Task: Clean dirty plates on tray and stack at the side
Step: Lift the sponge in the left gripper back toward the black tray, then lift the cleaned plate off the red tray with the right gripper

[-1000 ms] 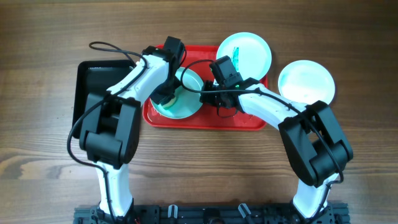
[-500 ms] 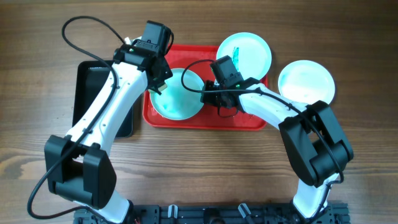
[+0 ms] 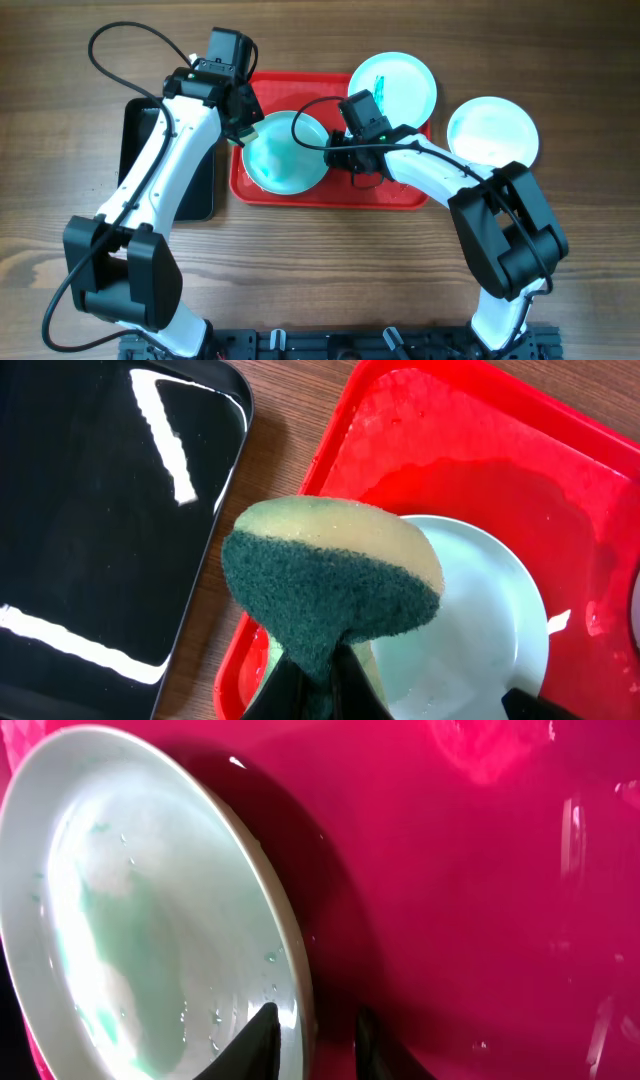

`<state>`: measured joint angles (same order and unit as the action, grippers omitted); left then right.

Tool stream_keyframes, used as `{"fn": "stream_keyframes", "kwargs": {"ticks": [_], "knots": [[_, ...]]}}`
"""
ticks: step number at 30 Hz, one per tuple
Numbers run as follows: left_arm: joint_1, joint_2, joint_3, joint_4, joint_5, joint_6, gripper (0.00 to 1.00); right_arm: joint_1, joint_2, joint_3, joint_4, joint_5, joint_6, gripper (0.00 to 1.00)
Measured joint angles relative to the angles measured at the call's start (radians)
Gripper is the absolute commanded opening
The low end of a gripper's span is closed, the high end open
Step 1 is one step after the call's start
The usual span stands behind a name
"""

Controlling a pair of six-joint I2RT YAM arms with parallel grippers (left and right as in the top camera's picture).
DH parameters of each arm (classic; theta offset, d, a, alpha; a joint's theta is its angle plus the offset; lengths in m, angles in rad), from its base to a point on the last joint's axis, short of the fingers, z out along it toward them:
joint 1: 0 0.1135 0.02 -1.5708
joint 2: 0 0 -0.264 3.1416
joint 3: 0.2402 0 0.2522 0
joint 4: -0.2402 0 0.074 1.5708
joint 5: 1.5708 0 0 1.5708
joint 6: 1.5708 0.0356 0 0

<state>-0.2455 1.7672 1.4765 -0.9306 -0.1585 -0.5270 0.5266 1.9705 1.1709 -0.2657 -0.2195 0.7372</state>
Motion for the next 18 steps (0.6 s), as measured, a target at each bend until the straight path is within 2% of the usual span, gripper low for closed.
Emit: {"fn": "stream_keyframes", "kwargs": {"ticks": [5,14,18], "knots": [[0.000,0.000,0.000,0.000,0.003,0.003,0.04,0.000,0.009,0.000,0.047,0.004,0.029,0.04],[0.000,0.013,0.000,0.000,0.003,0.007,0.04,0.000,0.016,0.000,0.037,0.005,0.033,0.04],[0.000,0.016,0.000,0.001,0.003,0.007,0.04,0.001,-0.001,0.014,-0.046,0.058,-0.002,0.04]]}}
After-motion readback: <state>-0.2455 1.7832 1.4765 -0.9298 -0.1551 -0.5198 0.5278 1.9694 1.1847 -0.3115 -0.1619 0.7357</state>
